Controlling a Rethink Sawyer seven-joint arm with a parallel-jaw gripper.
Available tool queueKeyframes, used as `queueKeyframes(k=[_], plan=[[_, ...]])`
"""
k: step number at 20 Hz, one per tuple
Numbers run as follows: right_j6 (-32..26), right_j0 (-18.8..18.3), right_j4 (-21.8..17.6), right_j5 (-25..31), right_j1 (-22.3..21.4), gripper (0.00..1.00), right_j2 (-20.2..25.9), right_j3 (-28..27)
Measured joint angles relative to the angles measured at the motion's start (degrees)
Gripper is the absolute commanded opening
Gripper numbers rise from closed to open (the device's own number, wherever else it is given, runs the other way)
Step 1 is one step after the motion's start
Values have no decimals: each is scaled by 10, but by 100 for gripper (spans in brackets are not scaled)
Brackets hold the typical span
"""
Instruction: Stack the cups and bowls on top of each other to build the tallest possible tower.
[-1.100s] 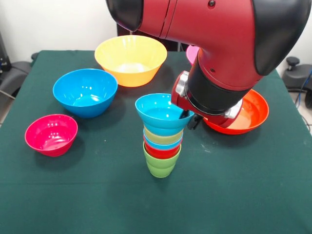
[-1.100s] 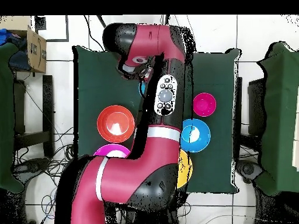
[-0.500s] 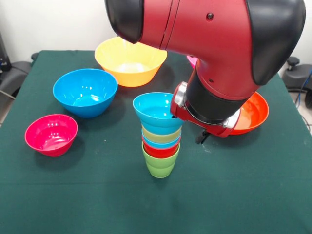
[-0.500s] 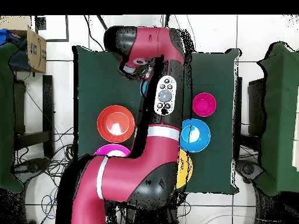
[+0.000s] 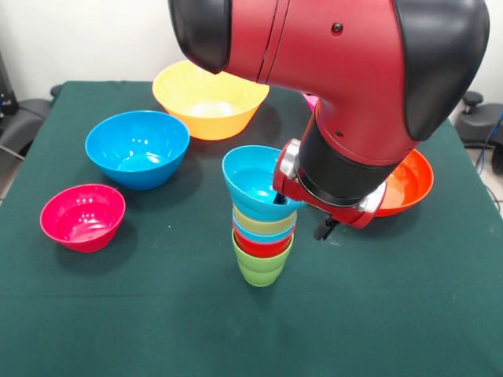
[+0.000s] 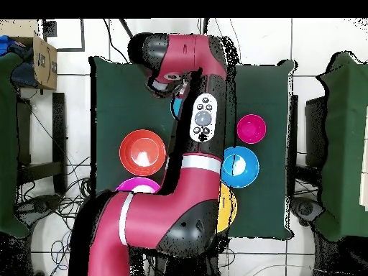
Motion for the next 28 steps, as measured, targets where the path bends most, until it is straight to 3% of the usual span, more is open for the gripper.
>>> queueKeyframes(k=[9,24,28], plan=[[0,0,0,-7,-3,100,-1,12],[0,0,0,-8,-72,100,-4,136],[0,0,3,-8,-84,100,-4,145]])
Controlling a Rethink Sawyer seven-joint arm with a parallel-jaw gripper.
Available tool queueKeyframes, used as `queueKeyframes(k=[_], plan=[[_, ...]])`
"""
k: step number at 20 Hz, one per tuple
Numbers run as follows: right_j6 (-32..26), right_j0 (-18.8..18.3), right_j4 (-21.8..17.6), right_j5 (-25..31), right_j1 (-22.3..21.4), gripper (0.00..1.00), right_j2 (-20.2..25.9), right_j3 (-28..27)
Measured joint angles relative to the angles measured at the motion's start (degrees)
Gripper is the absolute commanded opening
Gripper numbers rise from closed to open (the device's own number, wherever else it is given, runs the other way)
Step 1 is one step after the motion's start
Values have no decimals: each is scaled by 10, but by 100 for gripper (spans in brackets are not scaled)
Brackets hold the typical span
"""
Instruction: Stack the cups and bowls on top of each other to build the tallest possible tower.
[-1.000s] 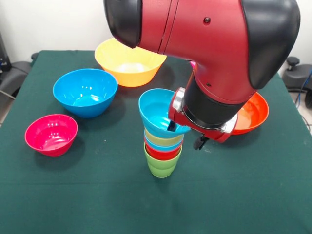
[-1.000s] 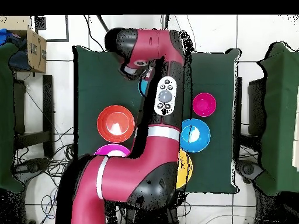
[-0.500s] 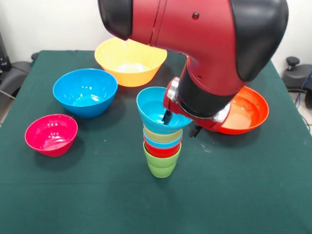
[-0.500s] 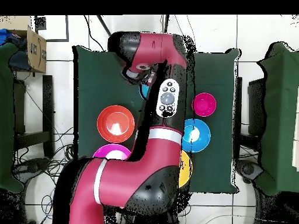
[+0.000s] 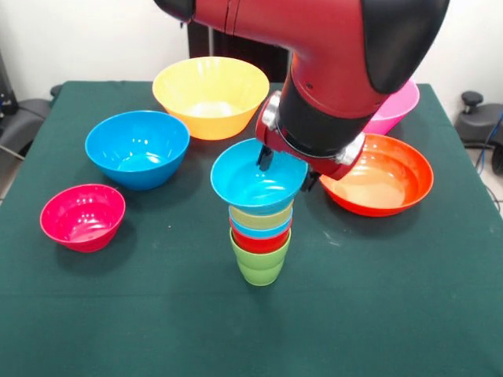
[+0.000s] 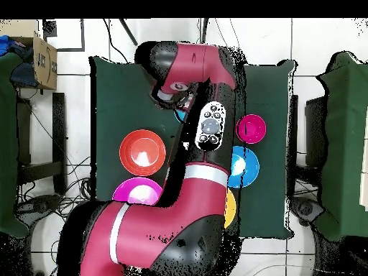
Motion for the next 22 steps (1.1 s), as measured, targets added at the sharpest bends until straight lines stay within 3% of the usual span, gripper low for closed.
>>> queueKeyframes(k=[9,22], plan=[[0,-1,39,-19,-3,100,6,0],[0,-1,56,-31,-3,100,7,2]])
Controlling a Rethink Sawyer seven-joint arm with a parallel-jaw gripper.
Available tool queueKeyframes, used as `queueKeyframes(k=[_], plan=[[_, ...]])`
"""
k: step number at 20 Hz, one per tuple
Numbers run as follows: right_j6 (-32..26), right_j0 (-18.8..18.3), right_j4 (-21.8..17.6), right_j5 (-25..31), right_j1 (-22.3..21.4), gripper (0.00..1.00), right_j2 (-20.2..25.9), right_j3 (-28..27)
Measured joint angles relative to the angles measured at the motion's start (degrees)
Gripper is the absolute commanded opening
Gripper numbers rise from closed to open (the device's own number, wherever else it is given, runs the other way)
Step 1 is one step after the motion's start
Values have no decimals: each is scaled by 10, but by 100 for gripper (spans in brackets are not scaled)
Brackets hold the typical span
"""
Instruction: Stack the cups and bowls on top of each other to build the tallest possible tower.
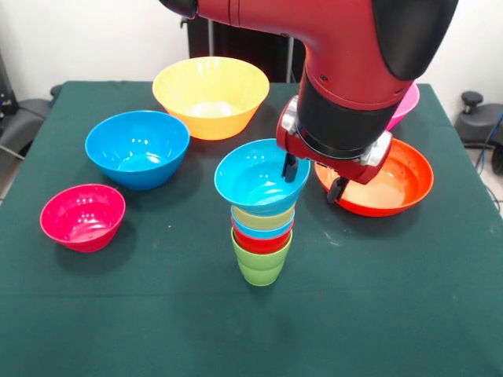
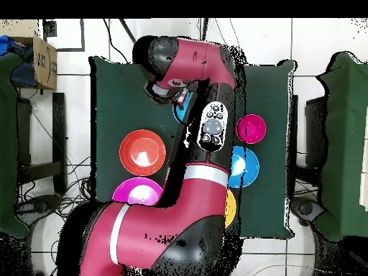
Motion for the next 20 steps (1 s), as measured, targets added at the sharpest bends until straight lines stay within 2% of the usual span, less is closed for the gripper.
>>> queueKeyframes(k=[7,20], plan=[[0,0,1,-9,-8,100,0,23],[0,0,1,-112,-20,100,0,83]])
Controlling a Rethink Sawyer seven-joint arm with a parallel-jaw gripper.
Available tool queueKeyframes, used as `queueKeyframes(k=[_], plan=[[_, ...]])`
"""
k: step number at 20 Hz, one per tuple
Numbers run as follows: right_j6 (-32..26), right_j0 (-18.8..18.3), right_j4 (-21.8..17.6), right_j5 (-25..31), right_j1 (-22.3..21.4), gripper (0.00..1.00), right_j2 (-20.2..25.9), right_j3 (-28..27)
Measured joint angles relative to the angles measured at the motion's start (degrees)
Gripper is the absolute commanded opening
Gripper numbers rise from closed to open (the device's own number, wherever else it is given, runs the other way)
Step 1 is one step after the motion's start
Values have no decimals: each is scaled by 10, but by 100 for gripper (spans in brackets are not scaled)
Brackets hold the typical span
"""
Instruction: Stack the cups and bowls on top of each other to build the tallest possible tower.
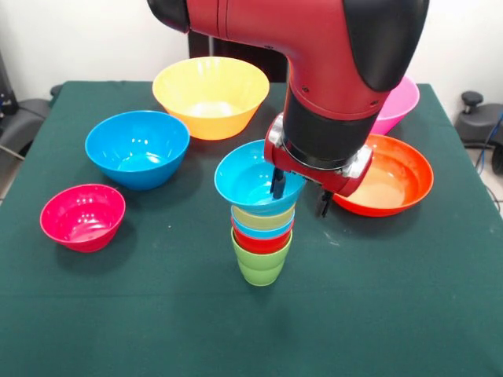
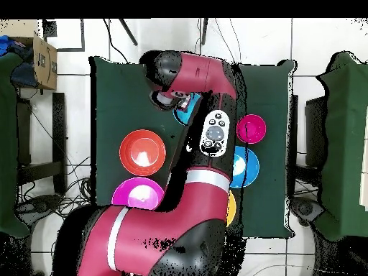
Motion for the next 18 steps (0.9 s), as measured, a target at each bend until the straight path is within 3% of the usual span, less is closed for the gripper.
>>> queueKeyframes(k=[18], plan=[[0,0,0,-24,-18,100,0,40]])
